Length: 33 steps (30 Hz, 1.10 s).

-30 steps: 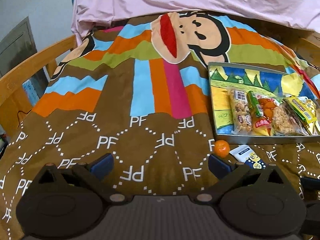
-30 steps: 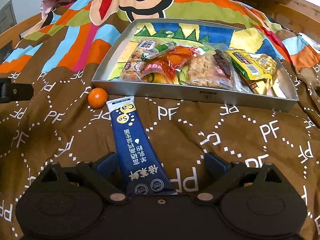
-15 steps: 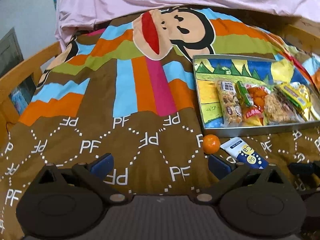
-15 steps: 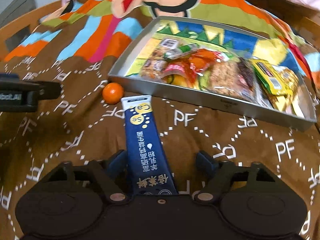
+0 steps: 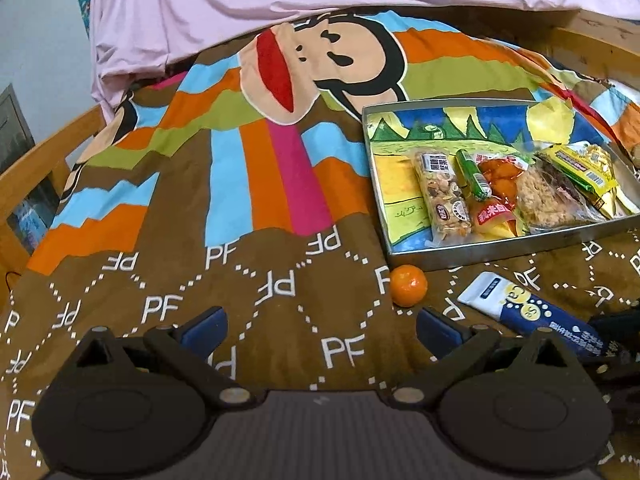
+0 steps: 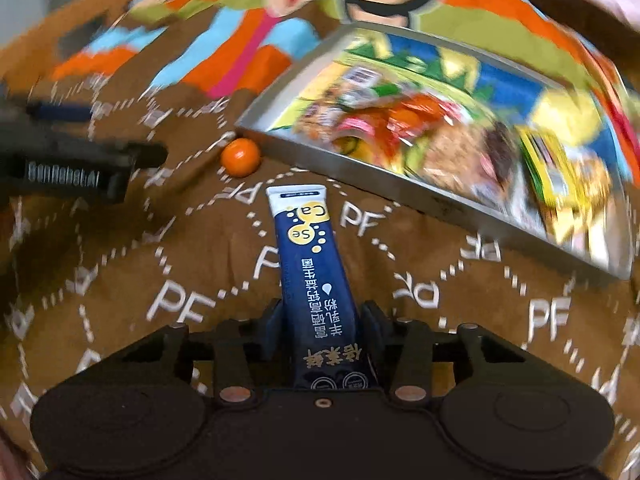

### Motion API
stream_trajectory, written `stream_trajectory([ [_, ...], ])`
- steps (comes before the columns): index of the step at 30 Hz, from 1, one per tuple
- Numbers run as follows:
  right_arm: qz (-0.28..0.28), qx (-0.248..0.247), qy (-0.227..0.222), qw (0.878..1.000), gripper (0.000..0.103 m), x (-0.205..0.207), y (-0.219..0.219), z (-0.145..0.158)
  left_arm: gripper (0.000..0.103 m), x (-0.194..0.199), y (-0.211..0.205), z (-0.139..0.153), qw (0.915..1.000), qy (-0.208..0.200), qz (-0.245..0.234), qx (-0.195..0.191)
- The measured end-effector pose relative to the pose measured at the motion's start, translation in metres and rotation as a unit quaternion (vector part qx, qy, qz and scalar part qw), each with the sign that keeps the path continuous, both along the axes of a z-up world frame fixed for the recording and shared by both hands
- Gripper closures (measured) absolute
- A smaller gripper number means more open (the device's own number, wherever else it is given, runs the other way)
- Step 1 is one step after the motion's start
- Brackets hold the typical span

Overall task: Organize snacks
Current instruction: 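Lift the blue sachet with the right tool while the left tool grasps the orange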

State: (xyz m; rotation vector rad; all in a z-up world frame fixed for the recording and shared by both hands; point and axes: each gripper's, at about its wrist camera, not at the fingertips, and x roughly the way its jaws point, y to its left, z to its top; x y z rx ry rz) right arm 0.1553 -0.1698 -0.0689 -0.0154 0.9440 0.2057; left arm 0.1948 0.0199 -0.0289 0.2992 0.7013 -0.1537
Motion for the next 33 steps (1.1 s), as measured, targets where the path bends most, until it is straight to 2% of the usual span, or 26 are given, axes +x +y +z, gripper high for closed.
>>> stream_trajectory([
  [2, -0.024, 0.019, 0.006, 1.000, 0.059, 0.002, -0.002, 0.000, 0.000, 0.001, -0.006, -0.003, 0.9999, -0.003, -0.005, 0.009],
  [7, -0.016, -0.020, -0.014, 1.000, 0.058, 0.003, 0.003, 0.005, 0.000, -0.001, -0.022, -0.012, 0.9984, -0.023, -0.040, 0.032],
  [11, -0.017, -0.018, -0.015, 1.000, 0.057, 0.005, 0.001, 0.003, 0.000, -0.001, -0.033, -0.019, 0.9949, -0.041, -0.080, 0.047],
  [19, -0.021, -0.019, -0.018, 0.999, 0.052, 0.014, 0.003, -0.003, 0.001, 0.010, -0.028, -0.023, 0.9905, -0.021, -0.130, -0.037],
  [23, -0.019, -0.024, -0.020, 0.999, 0.052, 0.016, 0.005, -0.003, 0.001, 0.012, -0.026, -0.021, 0.9840, -0.020, -0.156, -0.083],
  [26, -0.019, -0.025, -0.020, 0.999, 0.052, 0.017, 0.005, -0.004, 0.004, 0.013, -0.031, -0.022, 0.9791, -0.022, -0.181, -0.090],
  [30, -0.018, -0.028, -0.020, 0.999, 0.052, 0.017, 0.006, -0.004, 0.019, 0.023, -0.035, -0.033, 0.9735, 0.005, -0.208, -0.094],
  [33, -0.019, -0.027, -0.019, 0.999, 0.052, 0.017, 0.006, -0.004, 0.022, 0.029, -0.036, -0.041, 0.9751, 0.019, -0.201, -0.092],
])
